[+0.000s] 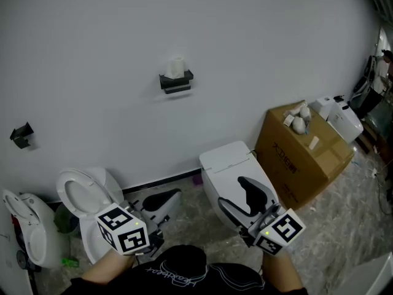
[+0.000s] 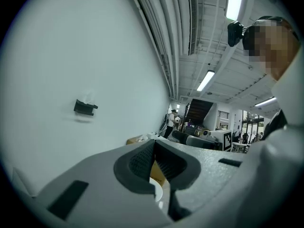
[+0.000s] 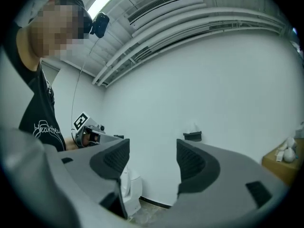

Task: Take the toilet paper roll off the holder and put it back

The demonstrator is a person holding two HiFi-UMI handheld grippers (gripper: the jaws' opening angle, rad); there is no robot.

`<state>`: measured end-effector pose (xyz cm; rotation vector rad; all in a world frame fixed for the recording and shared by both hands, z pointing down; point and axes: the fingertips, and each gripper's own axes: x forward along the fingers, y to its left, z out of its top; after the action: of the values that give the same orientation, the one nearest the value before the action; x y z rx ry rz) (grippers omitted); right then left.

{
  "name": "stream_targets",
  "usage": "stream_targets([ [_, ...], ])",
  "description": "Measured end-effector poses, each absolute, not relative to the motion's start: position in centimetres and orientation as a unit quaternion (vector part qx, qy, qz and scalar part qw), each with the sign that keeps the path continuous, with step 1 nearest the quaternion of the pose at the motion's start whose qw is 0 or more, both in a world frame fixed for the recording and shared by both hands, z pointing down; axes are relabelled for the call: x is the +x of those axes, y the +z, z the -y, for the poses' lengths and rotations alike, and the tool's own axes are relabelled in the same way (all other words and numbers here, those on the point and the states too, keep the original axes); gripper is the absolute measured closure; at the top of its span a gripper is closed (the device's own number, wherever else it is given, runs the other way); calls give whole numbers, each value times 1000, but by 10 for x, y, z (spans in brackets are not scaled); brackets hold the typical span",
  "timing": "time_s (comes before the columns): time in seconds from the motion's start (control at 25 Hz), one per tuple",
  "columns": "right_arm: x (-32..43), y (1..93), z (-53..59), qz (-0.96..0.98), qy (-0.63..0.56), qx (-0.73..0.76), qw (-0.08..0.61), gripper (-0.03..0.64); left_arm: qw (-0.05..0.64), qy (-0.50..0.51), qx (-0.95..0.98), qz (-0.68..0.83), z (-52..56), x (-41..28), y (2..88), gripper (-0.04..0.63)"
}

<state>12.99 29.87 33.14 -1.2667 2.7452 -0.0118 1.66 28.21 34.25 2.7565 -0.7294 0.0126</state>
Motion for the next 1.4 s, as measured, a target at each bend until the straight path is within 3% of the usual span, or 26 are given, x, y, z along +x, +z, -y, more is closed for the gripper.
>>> stream_targets([
  [0.32, 123, 326, -248, -900, 17, -433, 41, 222, 140, -8, 958, 249, -236, 6, 338, 591],
  [1.04, 98, 323, 5, -900, 5, -436, 5, 201, 168, -24, 950, 263, 17, -28, 343, 591],
  [1.4, 80, 329, 108, -901, 9, -433, -11, 200, 151, -18, 950, 273, 113, -49, 349, 591],
])
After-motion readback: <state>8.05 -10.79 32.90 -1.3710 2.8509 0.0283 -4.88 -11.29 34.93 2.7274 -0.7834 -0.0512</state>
